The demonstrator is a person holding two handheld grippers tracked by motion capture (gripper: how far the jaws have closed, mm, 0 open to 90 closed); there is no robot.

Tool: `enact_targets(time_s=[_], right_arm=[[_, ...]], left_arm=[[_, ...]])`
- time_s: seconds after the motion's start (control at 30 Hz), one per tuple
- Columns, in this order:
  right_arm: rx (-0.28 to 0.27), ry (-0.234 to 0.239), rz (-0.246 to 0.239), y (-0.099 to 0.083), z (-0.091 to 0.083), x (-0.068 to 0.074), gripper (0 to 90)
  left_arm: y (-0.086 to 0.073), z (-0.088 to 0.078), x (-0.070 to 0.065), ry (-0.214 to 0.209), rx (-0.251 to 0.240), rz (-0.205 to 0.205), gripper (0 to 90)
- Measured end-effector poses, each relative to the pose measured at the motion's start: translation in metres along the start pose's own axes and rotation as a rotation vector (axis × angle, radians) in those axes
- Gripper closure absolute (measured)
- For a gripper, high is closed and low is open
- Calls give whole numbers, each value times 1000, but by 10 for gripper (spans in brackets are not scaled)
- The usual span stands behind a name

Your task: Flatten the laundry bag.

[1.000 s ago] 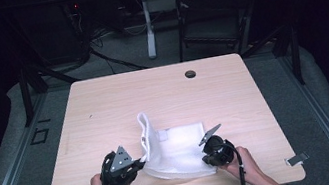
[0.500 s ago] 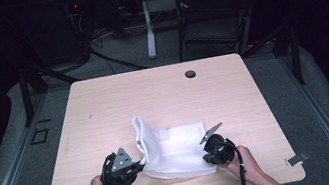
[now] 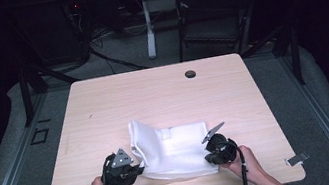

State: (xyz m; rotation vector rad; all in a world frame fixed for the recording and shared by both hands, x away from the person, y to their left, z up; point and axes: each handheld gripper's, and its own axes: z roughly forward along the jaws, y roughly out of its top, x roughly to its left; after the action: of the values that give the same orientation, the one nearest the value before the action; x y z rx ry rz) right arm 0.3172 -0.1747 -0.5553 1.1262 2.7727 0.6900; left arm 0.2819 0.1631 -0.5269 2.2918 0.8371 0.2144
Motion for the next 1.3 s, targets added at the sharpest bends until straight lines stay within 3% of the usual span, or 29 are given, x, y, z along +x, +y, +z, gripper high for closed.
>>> enact_targets(time_s=[0.03, 0.13, 0.27, 0.53, 0.67, 0.77, 0.9, 1.03, 1.13, 1.3], right_arm=[[-16, -5, 21, -1, 1, 1, 900], [21, -14, 5, -1, -2, -1, 900], [19, -5, 20, -4, -3, -2, 900], [22, -18, 18, -8, -6, -9, 900], [19, -9, 28, -8, -7, -10, 900], [29, -21, 21, -7, -7, -10, 900], [12, -2, 12, -6, -11, -10, 900], [-28, -16, 16, -5, -21, -12, 836], [-56, -15, 24, -5, -27, -11, 758], [-75, -10, 46, -9, -39, -10, 493]], left_arm=[[0, 1, 0, -3, 5, -2, 868], [-1, 3, 1, -10, 17, -16, 866], [-2, 6, 3, -23, 27, -40, 863], [-2, 4, 4, -30, 31, -23, 801], [-5, 0, 7, -33, 62, -22, 666], [-9, -4, 13, -17, 85, -44, 502], [-13, -14, 17, 16, 76, -70, 379], [-15, -22, 21, 48, 49, -78, 279], [-11, -24, 18, 59, 25, -58, 216], [1, -19, 10, 59, 11, -5, 179]])
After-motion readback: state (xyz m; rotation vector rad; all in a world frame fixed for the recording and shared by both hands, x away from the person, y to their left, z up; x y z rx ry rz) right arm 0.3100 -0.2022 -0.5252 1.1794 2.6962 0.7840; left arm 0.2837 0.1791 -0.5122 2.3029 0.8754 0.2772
